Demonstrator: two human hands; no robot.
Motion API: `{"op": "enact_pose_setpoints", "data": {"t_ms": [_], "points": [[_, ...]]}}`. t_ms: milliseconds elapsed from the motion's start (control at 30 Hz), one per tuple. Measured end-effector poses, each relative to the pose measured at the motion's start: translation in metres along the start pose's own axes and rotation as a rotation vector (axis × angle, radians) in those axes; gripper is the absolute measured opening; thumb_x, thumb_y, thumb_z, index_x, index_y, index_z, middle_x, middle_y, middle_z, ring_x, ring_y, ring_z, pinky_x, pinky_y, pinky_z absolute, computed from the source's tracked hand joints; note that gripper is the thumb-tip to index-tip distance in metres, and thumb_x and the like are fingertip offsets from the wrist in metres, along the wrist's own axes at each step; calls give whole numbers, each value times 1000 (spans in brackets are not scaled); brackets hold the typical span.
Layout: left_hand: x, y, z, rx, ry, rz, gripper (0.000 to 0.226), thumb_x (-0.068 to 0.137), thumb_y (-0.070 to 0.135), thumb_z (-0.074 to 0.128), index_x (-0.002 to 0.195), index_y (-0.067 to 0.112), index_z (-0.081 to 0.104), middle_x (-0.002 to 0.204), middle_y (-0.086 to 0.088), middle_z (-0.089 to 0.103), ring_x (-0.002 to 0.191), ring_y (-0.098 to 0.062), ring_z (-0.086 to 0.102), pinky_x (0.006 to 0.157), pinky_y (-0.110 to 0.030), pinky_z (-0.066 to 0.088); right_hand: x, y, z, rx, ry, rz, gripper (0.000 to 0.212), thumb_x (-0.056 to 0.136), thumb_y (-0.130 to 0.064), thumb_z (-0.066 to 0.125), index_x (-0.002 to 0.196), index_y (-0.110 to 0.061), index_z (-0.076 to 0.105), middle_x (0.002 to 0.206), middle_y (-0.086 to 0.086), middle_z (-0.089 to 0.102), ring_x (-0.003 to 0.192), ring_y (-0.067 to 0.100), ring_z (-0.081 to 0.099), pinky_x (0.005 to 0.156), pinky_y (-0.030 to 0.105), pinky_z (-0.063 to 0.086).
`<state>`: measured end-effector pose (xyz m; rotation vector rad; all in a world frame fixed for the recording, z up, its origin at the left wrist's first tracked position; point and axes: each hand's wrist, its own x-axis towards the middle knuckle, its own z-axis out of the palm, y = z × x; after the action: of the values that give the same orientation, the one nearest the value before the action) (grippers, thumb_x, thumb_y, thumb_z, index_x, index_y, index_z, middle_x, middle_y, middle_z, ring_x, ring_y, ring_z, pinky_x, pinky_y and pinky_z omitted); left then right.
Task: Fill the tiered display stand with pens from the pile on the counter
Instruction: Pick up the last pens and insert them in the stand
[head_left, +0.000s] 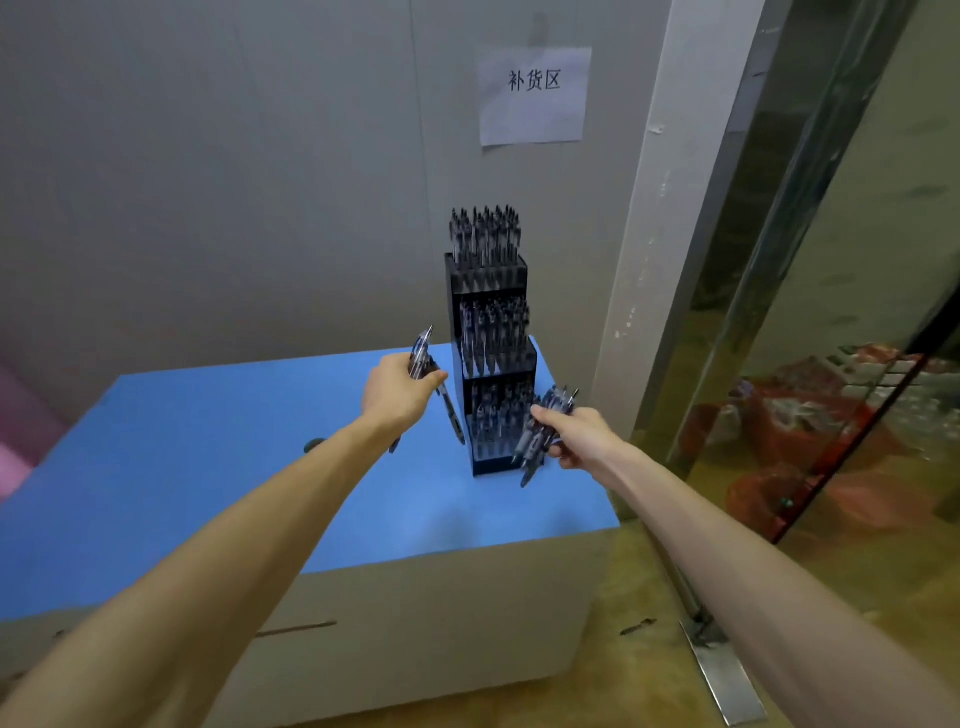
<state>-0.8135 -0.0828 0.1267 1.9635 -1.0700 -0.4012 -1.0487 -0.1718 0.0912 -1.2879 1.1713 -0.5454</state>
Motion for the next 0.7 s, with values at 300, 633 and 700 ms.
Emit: {"op": "enact_pose_setpoints", "data": {"t_ms": [300, 633, 700], "points": [[43, -4, 39, 67, -1, -2, 31, 96, 33, 69, 92, 3, 68, 61, -2, 50, 57, -21, 42, 58, -34, 37, 55, -14, -15, 48, -8, -38, 15, 95, -13, 56, 82, -7, 53, 53, 4, 51, 34, 11, 30, 36, 17, 22], [106, -25, 62, 88, -30, -17, 24, 94, 34, 71, 81, 14, 66, 62, 0, 56, 58, -20, 49, 58, -32, 40, 127, -71, -8, -106, -15, -71, 26, 102, -27, 57, 82, -15, 48, 52, -1, 52, 29, 5, 34, 34, 17, 26], [116, -32, 67, 72, -26, -27, 23, 92, 31, 75, 77, 17, 64, 63, 2, 56, 58, -18, 49, 57, -31, 40, 141, -77, -2, -120, -37, -135, 28, 105, -27, 52, 81, -17, 42, 38, -11, 39, 32, 7, 31, 38, 19, 25]]}}
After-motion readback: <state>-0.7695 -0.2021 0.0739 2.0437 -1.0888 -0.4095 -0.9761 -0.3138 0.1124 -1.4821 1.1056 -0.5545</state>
